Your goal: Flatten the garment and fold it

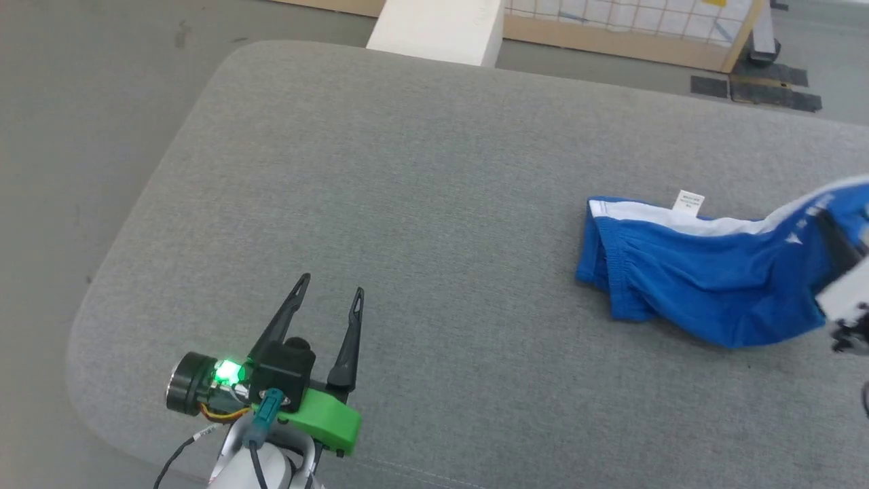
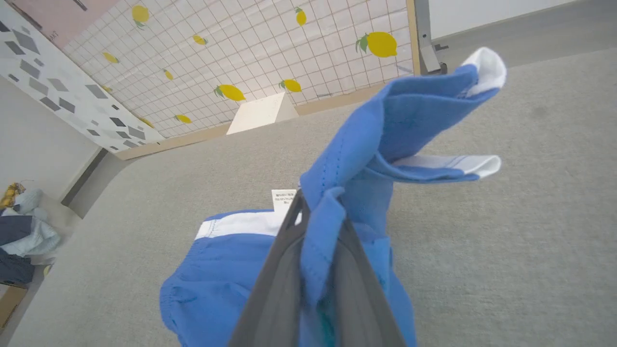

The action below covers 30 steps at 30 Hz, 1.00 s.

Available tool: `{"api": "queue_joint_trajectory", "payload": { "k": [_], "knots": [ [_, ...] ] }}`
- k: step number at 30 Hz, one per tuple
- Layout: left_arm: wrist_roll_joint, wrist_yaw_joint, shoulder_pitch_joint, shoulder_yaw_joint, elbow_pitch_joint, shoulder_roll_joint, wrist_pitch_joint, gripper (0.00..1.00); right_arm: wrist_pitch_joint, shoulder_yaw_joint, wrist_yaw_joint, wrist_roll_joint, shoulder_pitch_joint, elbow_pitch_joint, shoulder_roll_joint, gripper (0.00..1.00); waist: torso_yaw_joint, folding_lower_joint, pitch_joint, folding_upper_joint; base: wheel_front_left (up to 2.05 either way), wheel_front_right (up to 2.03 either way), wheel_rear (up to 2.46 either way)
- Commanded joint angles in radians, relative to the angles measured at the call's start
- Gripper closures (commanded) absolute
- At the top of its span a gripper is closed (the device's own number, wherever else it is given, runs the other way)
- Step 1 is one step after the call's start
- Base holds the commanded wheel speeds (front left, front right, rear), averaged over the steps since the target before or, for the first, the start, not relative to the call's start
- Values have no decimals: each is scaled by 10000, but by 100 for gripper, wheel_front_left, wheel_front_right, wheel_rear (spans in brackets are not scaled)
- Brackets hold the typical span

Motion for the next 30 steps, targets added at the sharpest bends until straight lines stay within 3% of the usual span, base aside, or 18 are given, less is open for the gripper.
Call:
{"api": "queue_joint_trajectory", "payload": {
  "k": [1,12,24,25,26,30],
  "knots": [
    [27,-49,167,21,23,-51,-45,0,114,175,48,17,-182,-200,149,100,124,0,-55,0,0,0,0],
    [40,-64,116,37,97,-125,-45,0,531,2031,48,-672,-262,-522,509,100,755,0,107,0,0,0,0],
    [109,-127,24,25,171,-344,-45,0,387,4885,48,-2005,-724,615,-184,100,1150,0,433,0,0,0,0],
    [116,-133,22,27,180,-367,-45,0,352,5234,48,-2147,-803,713,-300,69,1167,0,455,0,0,0,0],
    [122,-137,19,31,190,-392,-45,0,323,5599,48,-2280,-879,821,-422,0,1177,0,474,0,0,0,0],
    [142,-153,30,58,235,-468,-45,0,58,6763,48,-2512,-1166,1147,-694,0,1157,0,473,0,0,0,0]
  ]
}}
